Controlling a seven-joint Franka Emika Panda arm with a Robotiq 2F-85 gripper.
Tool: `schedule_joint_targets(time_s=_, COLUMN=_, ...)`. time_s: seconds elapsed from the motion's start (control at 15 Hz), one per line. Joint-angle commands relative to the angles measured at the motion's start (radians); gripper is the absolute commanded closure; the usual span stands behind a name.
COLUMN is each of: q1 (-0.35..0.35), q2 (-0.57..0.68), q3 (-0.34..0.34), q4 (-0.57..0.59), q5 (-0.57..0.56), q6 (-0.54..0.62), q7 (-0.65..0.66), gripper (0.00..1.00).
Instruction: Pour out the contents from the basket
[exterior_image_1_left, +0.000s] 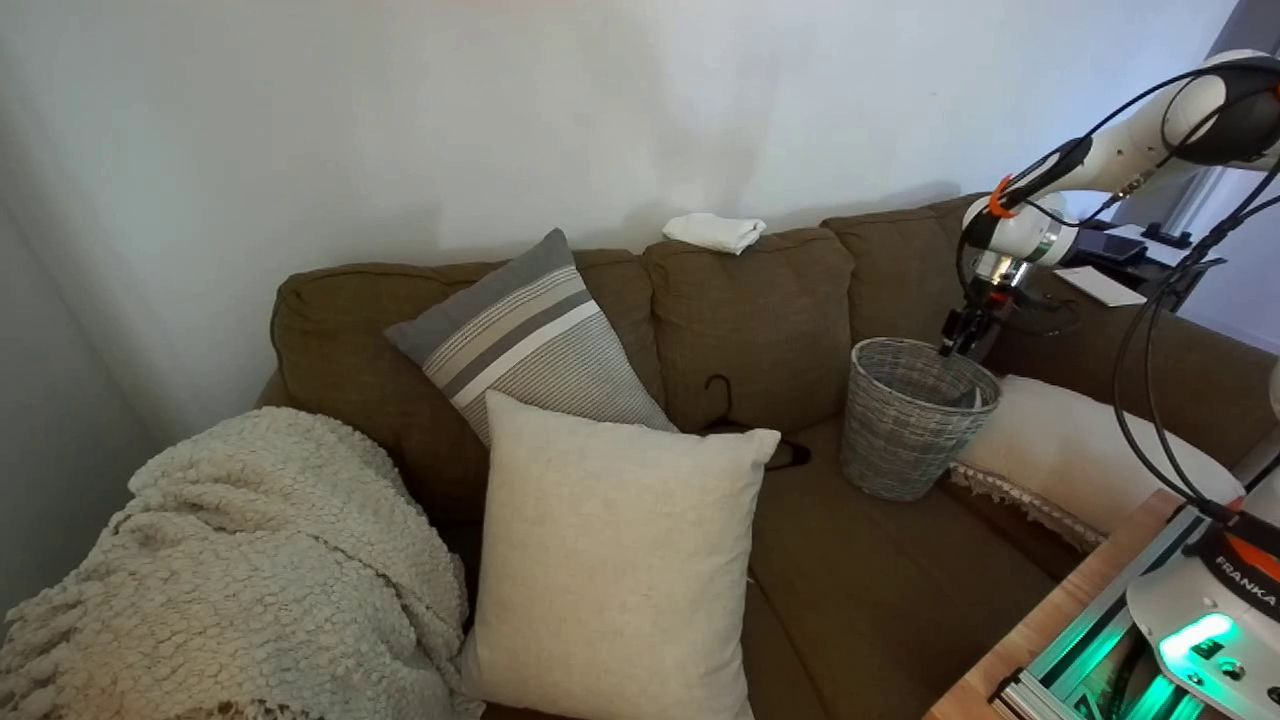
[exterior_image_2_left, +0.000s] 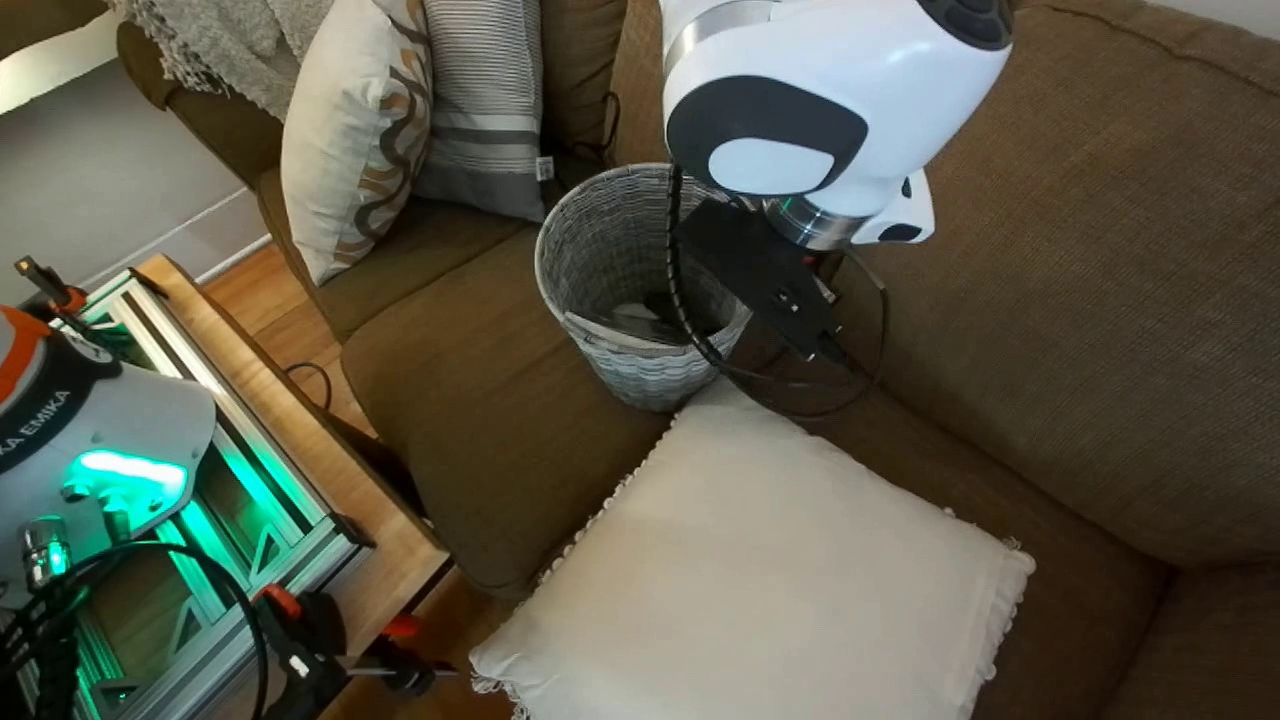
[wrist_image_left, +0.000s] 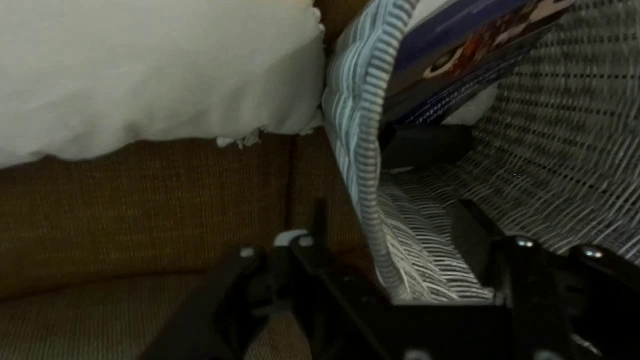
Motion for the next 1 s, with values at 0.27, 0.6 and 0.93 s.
schedule_joint_targets(time_s=0.27, q1=0.000, q2=-0.059, q3=0.041, q4=-0.115, q5=-0.041, q6=0.095, q7=-0.210, gripper=0.00)
schedule_joint_targets(time_s=0.6, q1=0.051, q2=-0.025, q3=-0.016, q4=-0.092, q5=-0.127, q6=0.120, q7=-0.312, gripper=0.00)
schedule_joint_targets(time_s=0.93, q1=0.058, q2=-0.028, q3=-0.016, q4=-0.090, q5=-0.127, q6=0.145, q7=-0.306, gripper=0.00)
